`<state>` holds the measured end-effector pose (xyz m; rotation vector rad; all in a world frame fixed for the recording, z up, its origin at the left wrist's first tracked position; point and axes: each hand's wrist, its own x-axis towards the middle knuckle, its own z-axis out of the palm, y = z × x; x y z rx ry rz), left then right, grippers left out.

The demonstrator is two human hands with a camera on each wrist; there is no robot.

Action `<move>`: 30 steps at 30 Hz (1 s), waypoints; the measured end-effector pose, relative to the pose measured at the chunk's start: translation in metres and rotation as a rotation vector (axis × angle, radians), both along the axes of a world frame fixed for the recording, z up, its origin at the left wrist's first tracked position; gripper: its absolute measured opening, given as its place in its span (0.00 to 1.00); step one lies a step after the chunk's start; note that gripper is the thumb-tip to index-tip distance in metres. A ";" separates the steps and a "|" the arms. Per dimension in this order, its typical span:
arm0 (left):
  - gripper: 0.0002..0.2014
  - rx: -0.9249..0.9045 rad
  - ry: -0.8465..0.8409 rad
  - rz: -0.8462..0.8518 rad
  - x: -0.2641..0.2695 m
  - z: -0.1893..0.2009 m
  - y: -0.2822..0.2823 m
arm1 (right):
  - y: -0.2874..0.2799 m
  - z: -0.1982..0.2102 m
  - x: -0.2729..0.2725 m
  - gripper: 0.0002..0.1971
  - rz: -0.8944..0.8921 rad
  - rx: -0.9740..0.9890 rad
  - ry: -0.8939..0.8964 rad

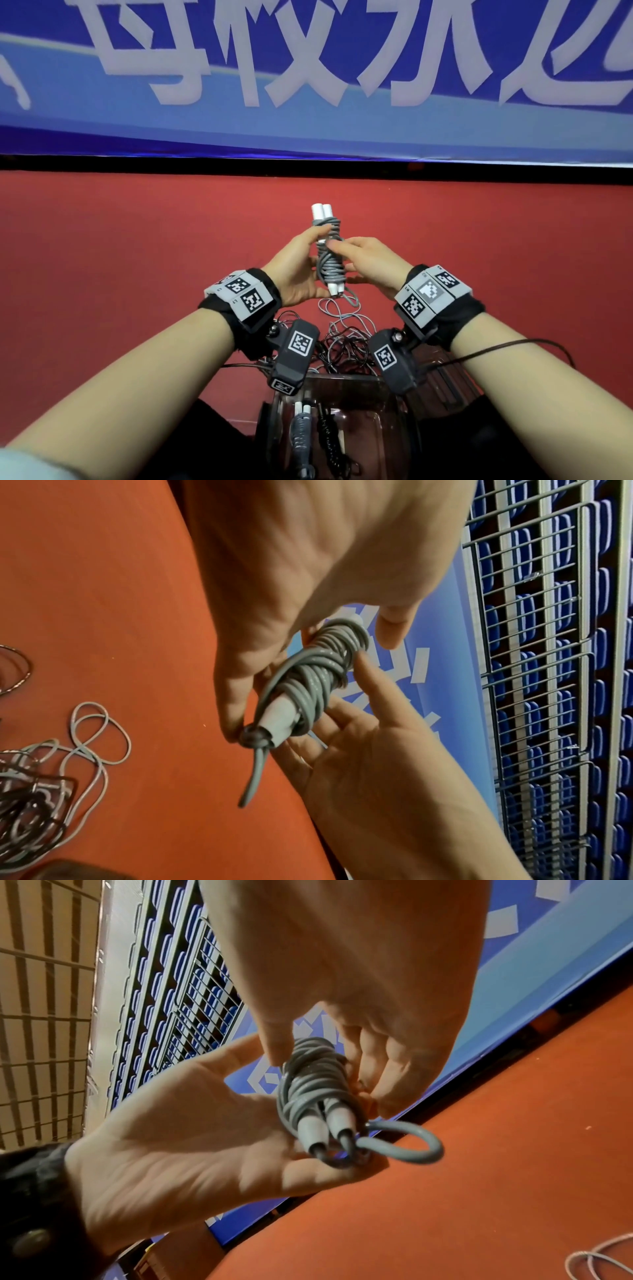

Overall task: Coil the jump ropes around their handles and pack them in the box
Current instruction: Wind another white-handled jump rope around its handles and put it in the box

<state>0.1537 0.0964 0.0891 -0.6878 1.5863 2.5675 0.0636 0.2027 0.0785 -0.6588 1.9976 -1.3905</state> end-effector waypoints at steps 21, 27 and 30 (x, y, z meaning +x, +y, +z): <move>0.11 -0.969 -0.333 0.189 -0.005 -0.037 -0.029 | 0.011 -0.084 0.007 0.09 -0.106 0.270 -0.359; 0.13 -1.040 -0.450 0.119 -0.009 -0.095 -0.016 | 0.024 -0.170 0.030 0.08 -0.064 0.540 -0.453; 0.09 -0.971 -0.463 0.123 -0.012 -0.130 -0.005 | 0.030 -0.213 0.039 0.10 0.054 0.679 -0.453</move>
